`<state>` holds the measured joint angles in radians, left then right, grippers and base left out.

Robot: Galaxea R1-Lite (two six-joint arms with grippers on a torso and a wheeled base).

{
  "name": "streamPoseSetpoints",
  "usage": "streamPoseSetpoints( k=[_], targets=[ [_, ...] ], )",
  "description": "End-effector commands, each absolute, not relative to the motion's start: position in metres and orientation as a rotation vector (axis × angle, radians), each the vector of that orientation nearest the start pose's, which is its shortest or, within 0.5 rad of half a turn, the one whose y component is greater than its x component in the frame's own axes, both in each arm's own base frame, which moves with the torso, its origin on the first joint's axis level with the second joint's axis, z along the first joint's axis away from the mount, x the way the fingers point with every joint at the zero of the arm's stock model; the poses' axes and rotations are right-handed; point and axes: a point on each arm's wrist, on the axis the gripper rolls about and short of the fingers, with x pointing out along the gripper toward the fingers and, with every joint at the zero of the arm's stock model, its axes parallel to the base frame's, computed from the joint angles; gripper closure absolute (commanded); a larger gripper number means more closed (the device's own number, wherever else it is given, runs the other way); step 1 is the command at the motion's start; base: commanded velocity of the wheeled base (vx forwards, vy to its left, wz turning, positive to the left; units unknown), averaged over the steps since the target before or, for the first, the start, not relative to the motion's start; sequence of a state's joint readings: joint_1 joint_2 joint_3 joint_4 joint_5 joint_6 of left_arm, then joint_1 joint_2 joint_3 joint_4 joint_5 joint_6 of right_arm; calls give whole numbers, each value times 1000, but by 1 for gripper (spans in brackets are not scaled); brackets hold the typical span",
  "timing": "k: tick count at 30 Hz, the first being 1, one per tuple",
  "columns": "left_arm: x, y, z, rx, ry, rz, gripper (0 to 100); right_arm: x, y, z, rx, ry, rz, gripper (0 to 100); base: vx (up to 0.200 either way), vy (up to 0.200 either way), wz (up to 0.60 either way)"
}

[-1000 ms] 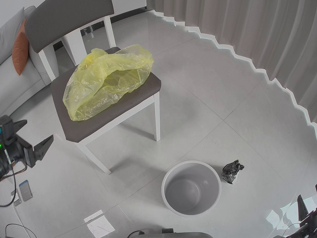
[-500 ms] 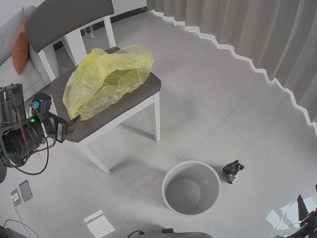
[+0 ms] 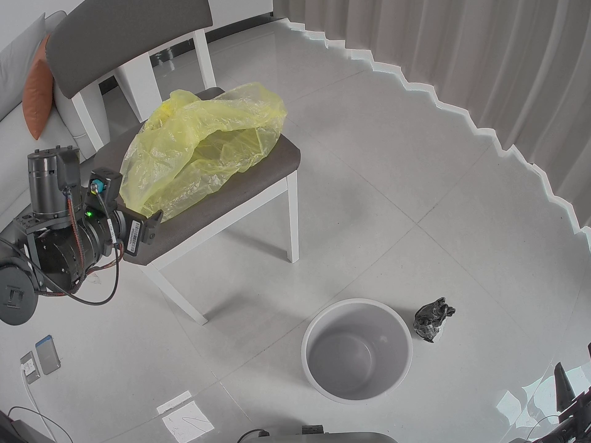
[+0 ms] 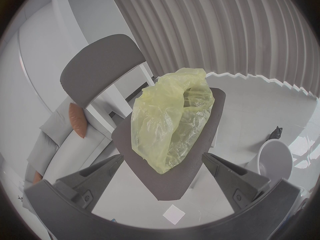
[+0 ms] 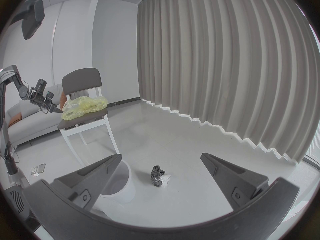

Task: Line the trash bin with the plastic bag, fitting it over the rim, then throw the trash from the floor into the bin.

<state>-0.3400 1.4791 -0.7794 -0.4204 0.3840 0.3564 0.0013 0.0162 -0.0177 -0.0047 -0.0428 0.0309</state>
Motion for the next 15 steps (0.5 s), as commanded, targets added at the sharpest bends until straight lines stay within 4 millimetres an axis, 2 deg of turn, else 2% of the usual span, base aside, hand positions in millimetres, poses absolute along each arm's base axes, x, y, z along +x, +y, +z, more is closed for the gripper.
streamPoseSetpoints(
  k=[1,7,15],
  targets=[
    [249,-80,211,472,288,2,0,-22,-1,76,31,4,-41,0,0,0,0],
    [260,-85,206,526,296,21,0,-22,-1,76,31,5,-42,0,0,0,0],
    [274,-77,207,566,306,68,0,-22,-1,76,31,4,-41,0,0,0,0]
  ],
)
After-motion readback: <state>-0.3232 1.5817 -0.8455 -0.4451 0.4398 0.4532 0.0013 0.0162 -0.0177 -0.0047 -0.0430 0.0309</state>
